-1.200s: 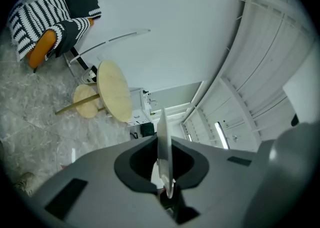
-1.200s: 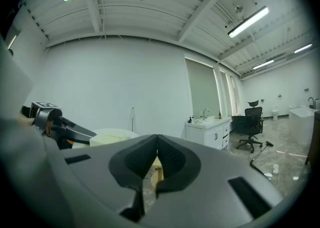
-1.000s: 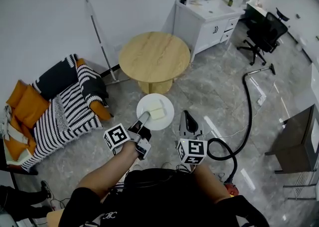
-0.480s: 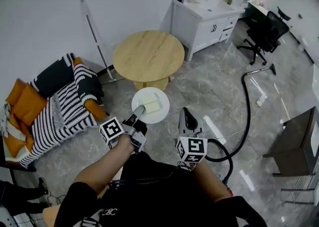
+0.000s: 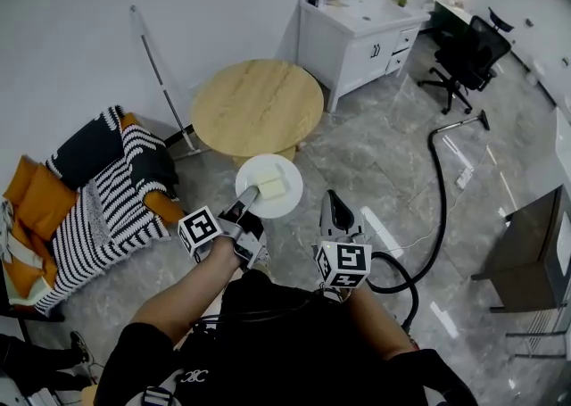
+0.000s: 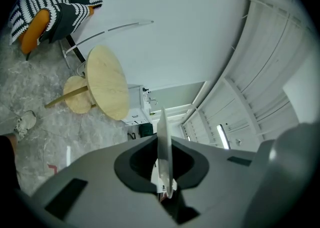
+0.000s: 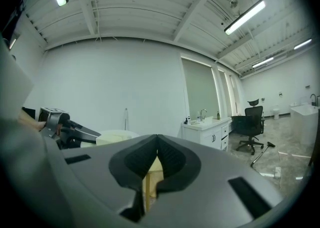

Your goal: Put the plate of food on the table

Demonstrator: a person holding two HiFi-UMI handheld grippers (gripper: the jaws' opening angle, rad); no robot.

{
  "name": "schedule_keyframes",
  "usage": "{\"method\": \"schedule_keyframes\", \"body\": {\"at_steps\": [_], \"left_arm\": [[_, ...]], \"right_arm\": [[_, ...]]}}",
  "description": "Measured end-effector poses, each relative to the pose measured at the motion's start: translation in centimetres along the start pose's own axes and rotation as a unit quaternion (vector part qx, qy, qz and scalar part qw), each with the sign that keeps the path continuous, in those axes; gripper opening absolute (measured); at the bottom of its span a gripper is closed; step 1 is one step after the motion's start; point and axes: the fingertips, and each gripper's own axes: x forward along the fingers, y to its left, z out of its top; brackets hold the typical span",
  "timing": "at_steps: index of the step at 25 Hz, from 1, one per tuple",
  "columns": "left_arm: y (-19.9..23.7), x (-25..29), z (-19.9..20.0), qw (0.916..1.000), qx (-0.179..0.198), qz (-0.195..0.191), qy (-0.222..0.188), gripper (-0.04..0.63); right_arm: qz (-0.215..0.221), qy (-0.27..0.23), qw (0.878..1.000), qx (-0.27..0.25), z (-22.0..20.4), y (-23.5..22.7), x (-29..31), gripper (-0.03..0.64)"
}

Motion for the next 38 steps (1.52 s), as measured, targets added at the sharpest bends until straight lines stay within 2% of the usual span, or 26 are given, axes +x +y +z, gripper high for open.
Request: {"method": "schedule_keyframes", "body": {"at_steps": [4, 9, 17, 21, 26, 38], "left_arm": [[0.9, 1.7, 2.2, 0.9999, 0.002, 0.008, 0.011, 0.027], [1.5, 3.8, 4.3, 0.9999, -0.007, -0.004, 0.009, 0.026], [4.7, 7.7, 8.5, 0.9994, -0.024, 0.006, 0.023, 0.028], [5.6, 7.8, 9.5, 0.9995, -0.024, 0.012, 0.018, 0.028], [8.2, 11.8, 14.9, 0.9996, -0.022, 0.017, 0.008, 0.028], [11.5, 12.5, 15.3, 0.9983, -0.047, 0.035, 0.001, 0.028]], "right_arm": [[-0.008, -0.009, 1.0, -0.009, 0.9, 0.1, 2.7, 0.008], [-0.024, -0.007, 1.0, -0.008, 0.7, -0.5, 5.1, 0.008], [-0.029, 0.009, 1.0, 0.001, -0.1, -0.6, 11.6, 0.008], [-0.021, 0.014, 1.0, -0.009, -0.5, 0.0, 12.3, 0.008], [-0.019, 0.027, 0.999, -0.021, -1.3, 0.4, 18.9, 0.008], [-0.006, 0.063, 0.998, -0.006, -3.9, 0.9, 21.2, 0.008]]}}
